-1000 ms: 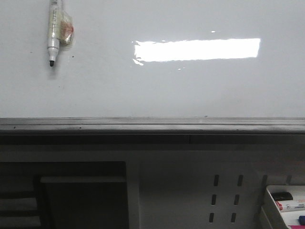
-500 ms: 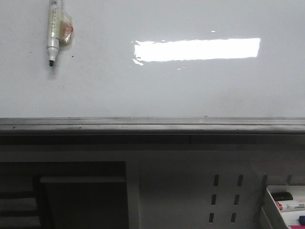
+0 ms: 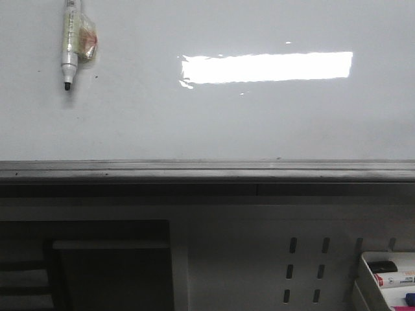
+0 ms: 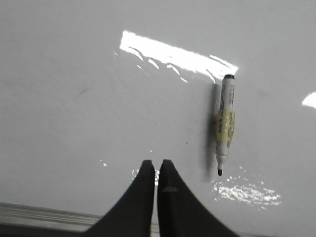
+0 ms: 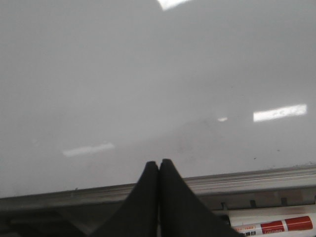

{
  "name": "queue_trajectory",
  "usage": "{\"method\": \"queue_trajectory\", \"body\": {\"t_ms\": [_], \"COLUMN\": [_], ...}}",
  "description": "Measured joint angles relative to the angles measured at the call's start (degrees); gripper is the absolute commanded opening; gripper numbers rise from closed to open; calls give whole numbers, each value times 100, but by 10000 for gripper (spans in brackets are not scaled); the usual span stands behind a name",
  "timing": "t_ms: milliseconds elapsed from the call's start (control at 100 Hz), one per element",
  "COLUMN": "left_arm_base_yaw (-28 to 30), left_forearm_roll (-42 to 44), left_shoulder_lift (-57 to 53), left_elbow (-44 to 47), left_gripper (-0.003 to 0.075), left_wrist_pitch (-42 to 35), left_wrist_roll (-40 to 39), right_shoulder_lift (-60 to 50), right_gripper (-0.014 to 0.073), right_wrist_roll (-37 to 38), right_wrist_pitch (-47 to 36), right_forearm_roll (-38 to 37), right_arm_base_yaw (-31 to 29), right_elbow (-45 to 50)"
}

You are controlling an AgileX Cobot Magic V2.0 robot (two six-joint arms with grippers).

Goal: Write number 4 on whiteboard

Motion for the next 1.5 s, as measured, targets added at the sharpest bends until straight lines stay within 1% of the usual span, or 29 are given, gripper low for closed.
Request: {"method": "queue_trajectory", "body": {"t_ms": [90,120,160,210,280,290,330,350,360,370,400,470,520,610,660,750,890,1090,1280,1330,1400,1500], "left_arm_base_yaw": [0,0,0,0,-3,-14,-50,-79,-81,-99,-160,-316,-444,-689,-804,-958,-1086,-1087,-1110,-1110,-1110,-1110], "left_forearm_roll": [0,0,-75,-250,-727,-852,-1203,-1440,-1604,-1688,-2034,-2921,-3551,-4274,-4621,-4972,-5235,-5304,-5328,-5328,-5328,-5313], "left_shoulder_lift": [700,905,1196,1513,1914,1951,2165,2272,2307,2376,2513,2862,3105,3585,3846,4317,5005,5852,6232,6275,6299,6334], "left_elbow": [-402,-498,-625,-751,-888,-890,-951,-964,-980,-994,-1007,-1068,-1115,-1277,-1390,-1642,-2103,-2698,-2990,-3004,-3014,-3014], "left_gripper": [-20,-20,-17,-4,60,78,137,158,191,191,245,332,364,368,368,368,368,368,365,347,283,148], "left_wrist_pitch": [309,370,427,463,477,477,477,477,477,477,466,442,410,335,296,282,318,512,760,808,820,809], "left_wrist_roll": [201,279,366,572,1087,1218,1647,1799,1947,2024,2417,3229,3761,4587,4936,5384,5697,5752,5777,5777,5777,5777], "right_shoulder_lift": [759,937,1134,1380,1583,1608,1654,1673,1668,1681,1682,1690,1690,1690,1690,1690,1690,1690,1690,1690,1690,1690], "right_gripper": [-39,-28,10,92,258,295,392,416,437,445,469,468,468,468,468,468,468,468,468,468,468,468], "right_wrist_roll": [-70,-71,-79,-94,-107,-119,-130,-128,-140,-143,-142,-180,-222,-291,-302,-302,-327,-339,-372,-382,-382,-382], "right_wrist_pitch": [352,438,552,654,728,742,744,755,766,767,775,775,775,775,775,775,775,775,775,775,775,775], "right_forearm_roll": [-47,-47,-60,-71,-71,-71,-71,-71,-71,-71,-71,-71,-71,-71,-71,-71,-71,-71,-71,-71,-71,-71], "right_arm_base_yaw": [0,0,0,13,40,40,40,40,40,40,40,40,40,40,40,40,40,40,40,40,40,40], "right_elbow": [-494,-619,-782,-936,-1088,-1099,-1132,-1147,-1159,-1159,-1167,-1172,-1172,-1172,-1172,-1172,-1172,-1172,-1172,-1172,-1172,-1172]}}
